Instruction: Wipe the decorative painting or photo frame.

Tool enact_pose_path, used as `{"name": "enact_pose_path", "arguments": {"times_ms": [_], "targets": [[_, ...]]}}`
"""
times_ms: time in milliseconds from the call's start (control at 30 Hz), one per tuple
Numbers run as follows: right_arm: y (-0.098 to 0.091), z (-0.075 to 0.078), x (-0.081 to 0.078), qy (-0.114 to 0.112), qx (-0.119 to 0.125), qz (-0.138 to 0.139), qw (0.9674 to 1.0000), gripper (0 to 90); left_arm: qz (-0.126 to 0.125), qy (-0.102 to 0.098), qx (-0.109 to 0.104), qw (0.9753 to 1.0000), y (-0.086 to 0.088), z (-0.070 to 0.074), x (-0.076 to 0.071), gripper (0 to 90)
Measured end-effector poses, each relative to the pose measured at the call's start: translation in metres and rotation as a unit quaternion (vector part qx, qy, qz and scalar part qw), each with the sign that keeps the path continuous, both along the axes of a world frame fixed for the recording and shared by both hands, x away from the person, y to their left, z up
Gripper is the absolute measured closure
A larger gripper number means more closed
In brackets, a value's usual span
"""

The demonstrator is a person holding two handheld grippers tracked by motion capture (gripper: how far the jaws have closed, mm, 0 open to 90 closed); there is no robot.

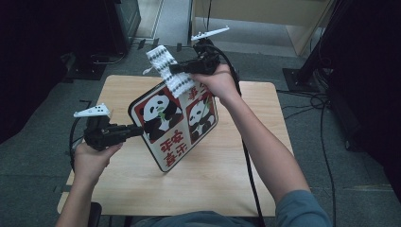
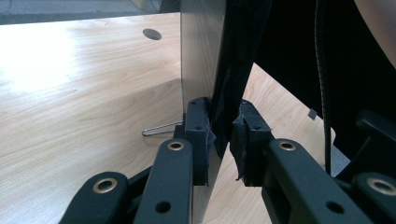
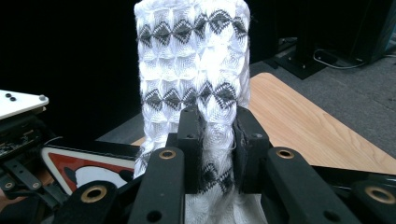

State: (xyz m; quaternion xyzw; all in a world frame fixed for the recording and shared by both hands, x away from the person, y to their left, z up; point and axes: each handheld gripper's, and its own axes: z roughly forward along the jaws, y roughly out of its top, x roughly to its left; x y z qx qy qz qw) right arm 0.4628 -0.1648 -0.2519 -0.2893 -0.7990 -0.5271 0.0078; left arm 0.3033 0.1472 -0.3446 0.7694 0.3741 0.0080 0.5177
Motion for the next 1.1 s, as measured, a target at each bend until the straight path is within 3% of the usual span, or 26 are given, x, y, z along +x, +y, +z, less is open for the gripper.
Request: {"name": "enact_pose_path", "arguments": {"times_ms": [1100], "targets": [[-0.031, 0.0, 0.023, -0.004, -0.003, -0.046, 0.9989, 76.4, -0.003, 0.001, -0.004, 1.0, 0.001, 0.0, 0.0, 78.2]]}}
